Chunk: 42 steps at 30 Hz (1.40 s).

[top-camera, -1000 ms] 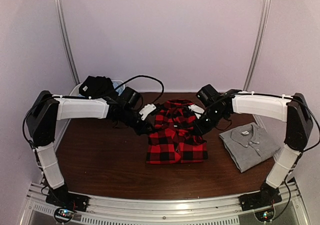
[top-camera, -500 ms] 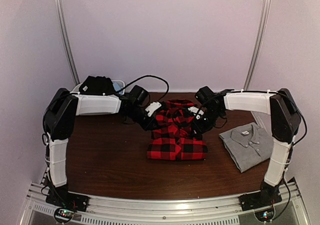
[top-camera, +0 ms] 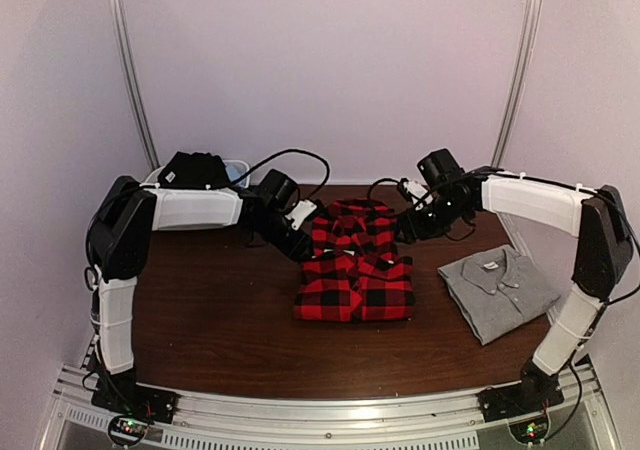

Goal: Fold and stack the long sleeve shirts
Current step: Fold the rectangle-folded shirt at the center of the board, then smooth out the 2/3-rectangle-folded shirt at the center of the board.

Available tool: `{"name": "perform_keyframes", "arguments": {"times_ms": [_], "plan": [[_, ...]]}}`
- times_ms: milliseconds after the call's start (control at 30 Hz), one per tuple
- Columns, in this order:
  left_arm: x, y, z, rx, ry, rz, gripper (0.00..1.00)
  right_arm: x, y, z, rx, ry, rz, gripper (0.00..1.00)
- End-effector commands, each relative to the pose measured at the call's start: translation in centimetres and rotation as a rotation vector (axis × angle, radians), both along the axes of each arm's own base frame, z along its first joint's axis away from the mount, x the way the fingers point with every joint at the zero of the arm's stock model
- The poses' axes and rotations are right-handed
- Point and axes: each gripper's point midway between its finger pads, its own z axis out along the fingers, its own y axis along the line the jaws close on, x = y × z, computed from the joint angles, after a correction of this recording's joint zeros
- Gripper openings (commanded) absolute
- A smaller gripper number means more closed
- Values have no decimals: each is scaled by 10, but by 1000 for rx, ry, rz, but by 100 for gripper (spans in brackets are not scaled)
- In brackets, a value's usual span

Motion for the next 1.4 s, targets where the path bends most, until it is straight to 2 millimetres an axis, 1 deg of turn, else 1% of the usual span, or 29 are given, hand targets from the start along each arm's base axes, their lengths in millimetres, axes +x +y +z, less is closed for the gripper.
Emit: {"name": "perform_keyframes", "arguments": {"times_ms": [0, 67, 100, 167, 267, 333, 400, 433, 500, 567, 633, 700, 733, 767, 833, 900, 967, 1033, 1100, 1133, 1200, 1367], "plan": [[24, -5, 45, -82, -102, 90, 55, -2, -8, 26, 46, -85, -70, 58], [19, -7, 58, -139, -110, 87, 56, -10, -6, 30, 84, -86, -64, 58], [10, -8, 59, -172, -98, 72, 57, -16, -1, 30, 109, -79, -49, 58], [-8, -15, 70, -250, -88, 35, 60, -29, 9, 27, 152, -65, -21, 58], [-40, -27, 82, -322, -96, -23, 63, -47, 22, 16, 194, -35, 1, 58], [-60, -36, 87, -352, -117, -60, 63, -63, 37, 7, 247, 2, 31, 57], [-82, -45, 83, -361, -114, -90, 64, -75, 51, -1, 288, 26, 55, 56], [-92, -49, 76, -365, -105, -99, 63, -81, 57, -6, 302, 33, 68, 56], [-111, -58, 65, -367, -91, -112, 63, -92, 63, -20, 298, 68, 78, 55], [-126, -60, 47, -350, -70, -99, 62, -103, 64, -36, 276, 96, 77, 54], [-142, -58, 29, -321, -56, -89, 60, -114, 60, -51, 261, 116, 68, 53], [-157, -55, 9, -275, -62, -84, 59, -127, 50, -72, 247, 147, 43, 53], [-164, -53, -1, -259, -62, -83, 59, -129, 48, -75, 254, 149, 36, 53], [-171, -51, -10, -244, -56, -84, 58, -137, 43, -86, 246, 170, 30, 53], [-185, -50, -27, -214, -45, -96, 56, -147, 39, -98, 230, 183, 30, 53], [-198, -48, -39, -182, -41, -110, 55, -154, 32, -109, 189, 190, 19, 53], [-207, -47, -47, -156, -40, -120, 55, -158, 26, -115, 153, 184, 14, 54], [-214, -47, -51, -135, -31, -132, 55, -159, 23, -116, 135, 179, 13, 54], [-210, -45, -50, -110, -56, -115, 54, -157, 22, -112, 128, 169, 12, 54], [-209, -45, -47, -106, -63, -114, 54, -156, 23, -106, 131, 154, 14, 55], [-205, -45, -36, -106, -93, -107, 56, -151, 23, -94, 135, 125, 12, 56], [-199, -50, 0, -159, -158, -116, 62, -136, 23, -57, 155, 32, -11, 58]]}}
